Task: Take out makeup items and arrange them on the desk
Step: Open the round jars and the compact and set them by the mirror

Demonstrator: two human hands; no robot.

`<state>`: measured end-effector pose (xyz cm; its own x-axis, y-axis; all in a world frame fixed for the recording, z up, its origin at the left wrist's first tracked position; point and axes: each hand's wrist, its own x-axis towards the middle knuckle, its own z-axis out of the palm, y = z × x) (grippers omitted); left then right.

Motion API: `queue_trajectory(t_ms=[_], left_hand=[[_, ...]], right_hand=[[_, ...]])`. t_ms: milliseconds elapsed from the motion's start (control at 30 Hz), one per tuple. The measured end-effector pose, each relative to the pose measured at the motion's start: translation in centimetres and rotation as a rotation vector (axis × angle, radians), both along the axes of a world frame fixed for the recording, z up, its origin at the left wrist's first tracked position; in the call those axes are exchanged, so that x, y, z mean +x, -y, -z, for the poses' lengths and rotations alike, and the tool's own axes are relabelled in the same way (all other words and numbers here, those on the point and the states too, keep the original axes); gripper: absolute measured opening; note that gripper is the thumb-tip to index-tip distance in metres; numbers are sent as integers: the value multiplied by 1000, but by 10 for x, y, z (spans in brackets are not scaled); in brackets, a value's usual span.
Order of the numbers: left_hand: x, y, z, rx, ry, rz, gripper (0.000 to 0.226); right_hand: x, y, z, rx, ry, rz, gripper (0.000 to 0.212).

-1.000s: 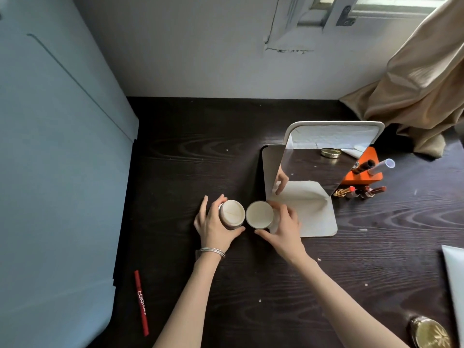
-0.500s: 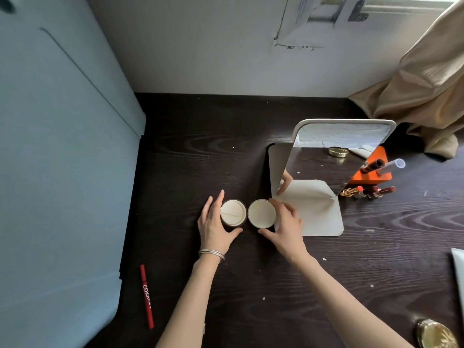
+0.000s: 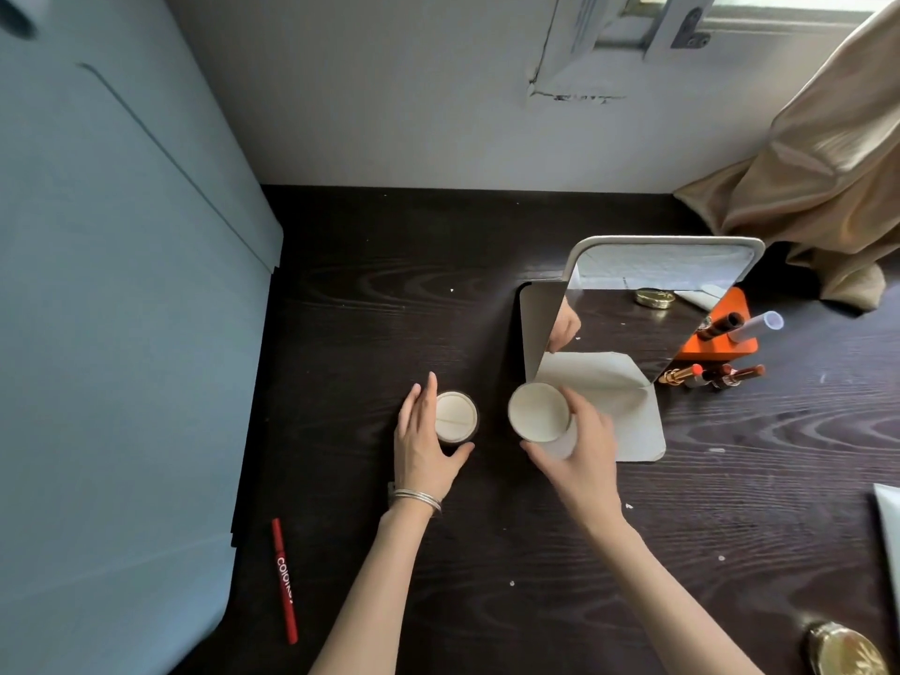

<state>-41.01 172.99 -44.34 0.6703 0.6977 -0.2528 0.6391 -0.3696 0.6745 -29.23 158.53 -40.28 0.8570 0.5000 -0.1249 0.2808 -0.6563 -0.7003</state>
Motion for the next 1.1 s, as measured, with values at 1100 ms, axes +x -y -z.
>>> queue_trajectory(t_ms=[1100], left_hand=[[40,-42,-47,-292,192,136,89]], right_hand=[[22,-75,-26,143,-223,-255,77]])
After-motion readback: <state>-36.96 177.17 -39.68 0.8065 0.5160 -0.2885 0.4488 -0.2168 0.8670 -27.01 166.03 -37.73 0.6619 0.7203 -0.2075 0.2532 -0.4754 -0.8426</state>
